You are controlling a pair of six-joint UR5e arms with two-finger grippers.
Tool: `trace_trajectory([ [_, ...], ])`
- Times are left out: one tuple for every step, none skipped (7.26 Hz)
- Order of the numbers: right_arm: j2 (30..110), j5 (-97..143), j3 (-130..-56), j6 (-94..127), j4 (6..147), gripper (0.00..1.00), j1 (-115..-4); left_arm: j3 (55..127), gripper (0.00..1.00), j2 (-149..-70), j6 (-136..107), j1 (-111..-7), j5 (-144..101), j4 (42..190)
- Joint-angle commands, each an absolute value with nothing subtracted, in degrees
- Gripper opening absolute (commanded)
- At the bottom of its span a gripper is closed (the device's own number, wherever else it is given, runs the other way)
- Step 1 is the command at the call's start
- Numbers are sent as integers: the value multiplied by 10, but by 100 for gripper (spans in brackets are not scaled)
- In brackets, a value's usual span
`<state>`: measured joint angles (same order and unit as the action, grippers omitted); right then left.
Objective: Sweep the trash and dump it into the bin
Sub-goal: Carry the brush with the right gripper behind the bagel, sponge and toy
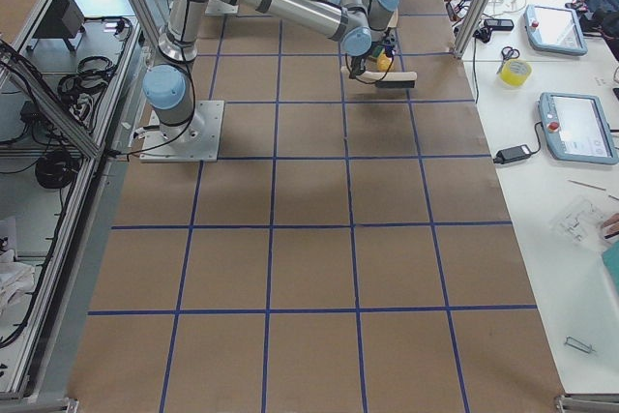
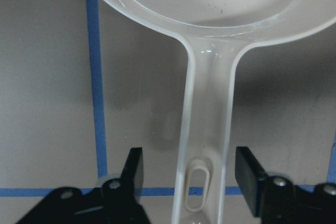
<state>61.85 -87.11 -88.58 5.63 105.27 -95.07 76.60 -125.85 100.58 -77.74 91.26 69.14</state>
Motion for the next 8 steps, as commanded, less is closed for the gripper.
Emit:
trace_trajectory([
  [613,-869,-880,116,1053,0,-989,766,50,-1259,1009,-776,913,691],
  [612,-854,-880,140,1053,0,-1004,768,49,-1259,1010,-777,913,691],
  [611,-850,-879,162,1054,0,-1015,769,46,-1259,1010,-777,913,691],
  [610,-850,-879,183,1054,0,-1029,770,45,-1259,1011,-776,913,691],
  [606,-849,-878,204,1054,0,-1042,770,44,-1259,1011,-776,913,691],
  [595,-835,-863,237,1056,0,-1062,768,36,-1259,1012,-777,913,691],
  [578,-833,-835,263,1057,0,-1084,767,31,-1259,1013,-777,913,691],
  [561,-834,-811,278,1058,0,-1103,768,30,-1259,1013,-777,913,691],
])
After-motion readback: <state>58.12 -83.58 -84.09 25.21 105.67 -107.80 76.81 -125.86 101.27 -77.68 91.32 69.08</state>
